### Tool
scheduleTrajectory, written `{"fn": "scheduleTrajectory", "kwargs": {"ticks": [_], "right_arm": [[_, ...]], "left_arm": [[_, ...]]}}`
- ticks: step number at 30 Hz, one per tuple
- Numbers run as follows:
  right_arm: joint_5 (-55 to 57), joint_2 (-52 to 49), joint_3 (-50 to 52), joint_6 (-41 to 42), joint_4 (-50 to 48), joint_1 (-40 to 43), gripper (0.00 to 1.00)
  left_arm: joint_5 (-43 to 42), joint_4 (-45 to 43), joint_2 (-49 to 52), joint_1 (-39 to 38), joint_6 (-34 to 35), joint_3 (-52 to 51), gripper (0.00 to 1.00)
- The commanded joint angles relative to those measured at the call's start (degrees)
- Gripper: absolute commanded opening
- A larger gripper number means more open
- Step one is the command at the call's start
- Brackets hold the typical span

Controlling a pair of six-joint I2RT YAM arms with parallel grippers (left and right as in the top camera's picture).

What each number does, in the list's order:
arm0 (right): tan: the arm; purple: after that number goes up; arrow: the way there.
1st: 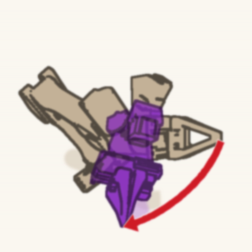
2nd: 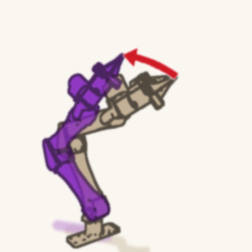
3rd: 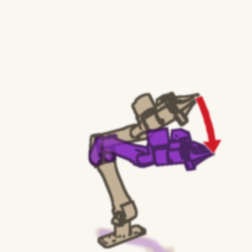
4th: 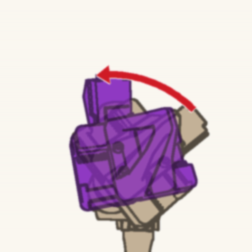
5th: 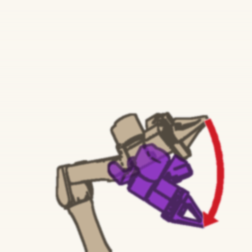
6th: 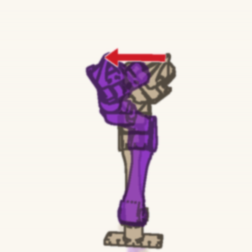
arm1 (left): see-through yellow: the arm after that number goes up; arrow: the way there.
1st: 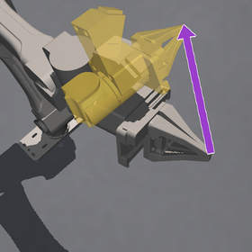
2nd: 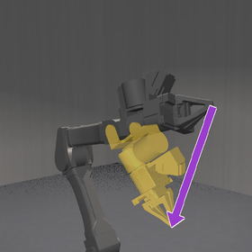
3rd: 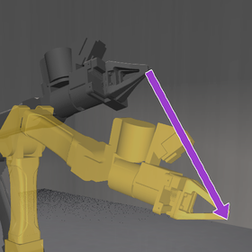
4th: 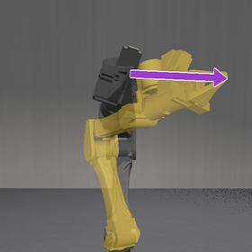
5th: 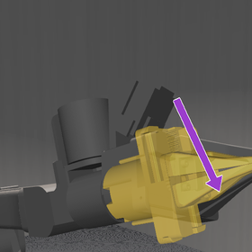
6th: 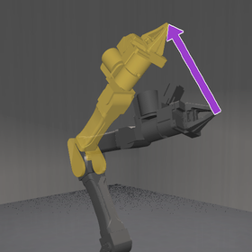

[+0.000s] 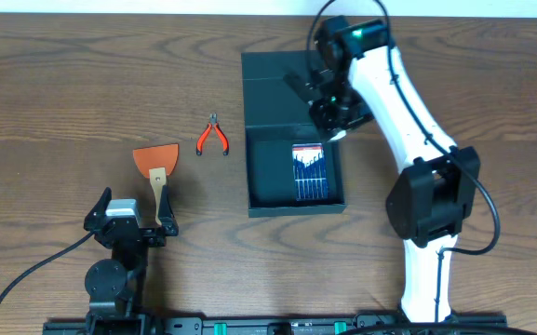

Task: Pack container
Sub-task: 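Lift the hammer and carry it left toward the green box, then lower the hammer into the black box beside the screwdriver case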

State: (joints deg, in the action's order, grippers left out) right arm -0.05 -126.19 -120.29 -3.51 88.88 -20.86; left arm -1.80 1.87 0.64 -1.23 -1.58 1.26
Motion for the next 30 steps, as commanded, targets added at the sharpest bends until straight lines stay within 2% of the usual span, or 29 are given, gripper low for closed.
{"fn": "scheduleTrajectory", "kwargs": {"ticks": [1,8,15,30], "right_arm": [[-0.2,0.0,-1.6,2.3,0.5,-2.6,0.38],[-0.2,0.0,-1.6,2.5,2.8,-6.2,0.38],[-0.2,0.0,-1.6,3.9,5.7,-7.8,0.33],[-0.4,0.0,-1.5,5.4,8.5,-10.6,0.33]], "left_arm": [[0.3,2.1,0.0,0.2,-0.8,-1.0,0.99],[0.3,2.1,0.0,0.2,-0.8,-1.0,0.98],[0.3,2.1,0.0,0.2,-0.8,-1.0,0.99],[0.3,2.1,0.0,0.2,-0.8,-1.0,0.99]]}}
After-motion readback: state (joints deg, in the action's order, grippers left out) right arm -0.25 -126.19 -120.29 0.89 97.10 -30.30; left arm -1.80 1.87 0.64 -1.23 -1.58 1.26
